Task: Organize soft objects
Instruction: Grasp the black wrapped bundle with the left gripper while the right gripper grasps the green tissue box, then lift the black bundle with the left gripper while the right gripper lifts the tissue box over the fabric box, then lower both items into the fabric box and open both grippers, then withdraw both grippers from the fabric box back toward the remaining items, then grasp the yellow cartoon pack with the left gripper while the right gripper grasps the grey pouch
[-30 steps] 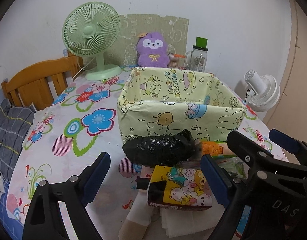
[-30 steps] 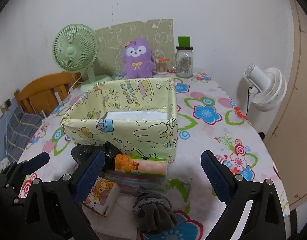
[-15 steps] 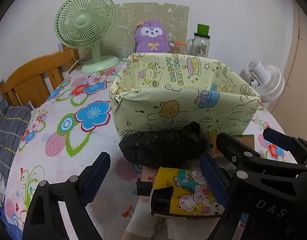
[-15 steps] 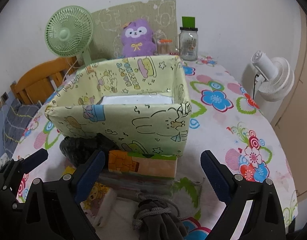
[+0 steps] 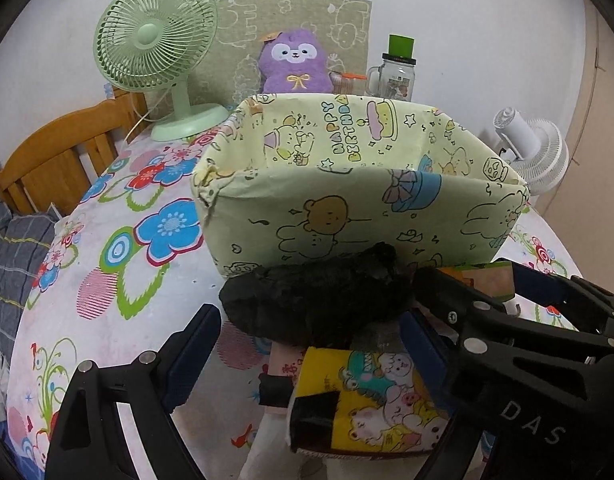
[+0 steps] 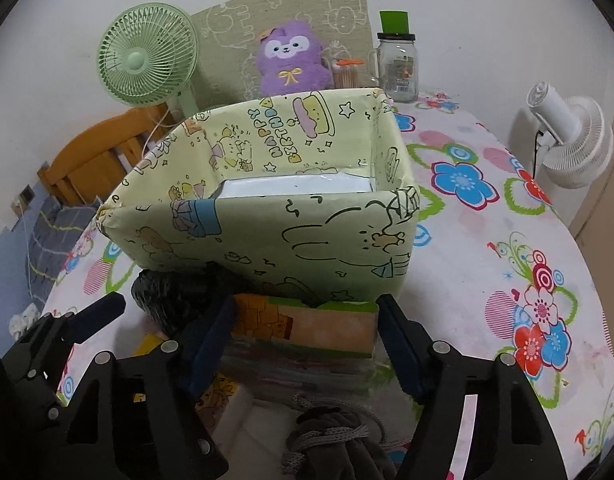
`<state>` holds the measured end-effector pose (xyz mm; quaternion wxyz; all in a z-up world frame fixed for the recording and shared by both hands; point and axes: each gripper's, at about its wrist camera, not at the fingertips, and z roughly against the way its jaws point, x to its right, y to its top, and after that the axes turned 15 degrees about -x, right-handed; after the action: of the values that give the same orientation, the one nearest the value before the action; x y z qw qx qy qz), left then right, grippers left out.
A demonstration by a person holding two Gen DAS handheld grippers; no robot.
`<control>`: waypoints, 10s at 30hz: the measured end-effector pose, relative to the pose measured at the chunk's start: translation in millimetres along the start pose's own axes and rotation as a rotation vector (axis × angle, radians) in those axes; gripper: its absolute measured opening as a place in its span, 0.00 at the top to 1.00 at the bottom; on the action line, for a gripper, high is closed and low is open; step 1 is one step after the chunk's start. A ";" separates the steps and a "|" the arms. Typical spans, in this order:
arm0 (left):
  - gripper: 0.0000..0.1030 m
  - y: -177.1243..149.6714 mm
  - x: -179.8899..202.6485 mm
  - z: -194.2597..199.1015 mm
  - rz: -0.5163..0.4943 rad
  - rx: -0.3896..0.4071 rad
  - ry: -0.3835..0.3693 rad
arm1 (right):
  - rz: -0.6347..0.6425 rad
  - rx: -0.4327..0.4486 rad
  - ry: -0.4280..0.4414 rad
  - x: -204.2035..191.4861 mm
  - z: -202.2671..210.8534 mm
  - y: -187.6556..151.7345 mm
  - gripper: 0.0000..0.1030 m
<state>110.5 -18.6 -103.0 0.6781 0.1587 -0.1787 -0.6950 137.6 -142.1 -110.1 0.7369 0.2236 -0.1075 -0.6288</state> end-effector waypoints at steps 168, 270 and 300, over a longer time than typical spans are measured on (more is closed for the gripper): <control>0.14 127.8 -8.4 -3.9 -0.003 0.025 -0.070 | 0.019 0.108 -0.037 -3.3 11.2 130.6 0.21; 0.00 -37.3 26.0 78.0 -0.011 0.205 -0.024 | 0.009 0.264 -0.126 -23.4 92.8 -48.4 0.01; 0.02 -48.1 27.3 14.8 0.017 0.052 -0.043 | -0.057 0.132 -0.119 5.4 35.4 -63.3 0.01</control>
<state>60.2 -44.6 -111.6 0.6754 0.1597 -0.2128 -0.6878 67.4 -161.1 -109.2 0.6946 0.2368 -0.1858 -0.6535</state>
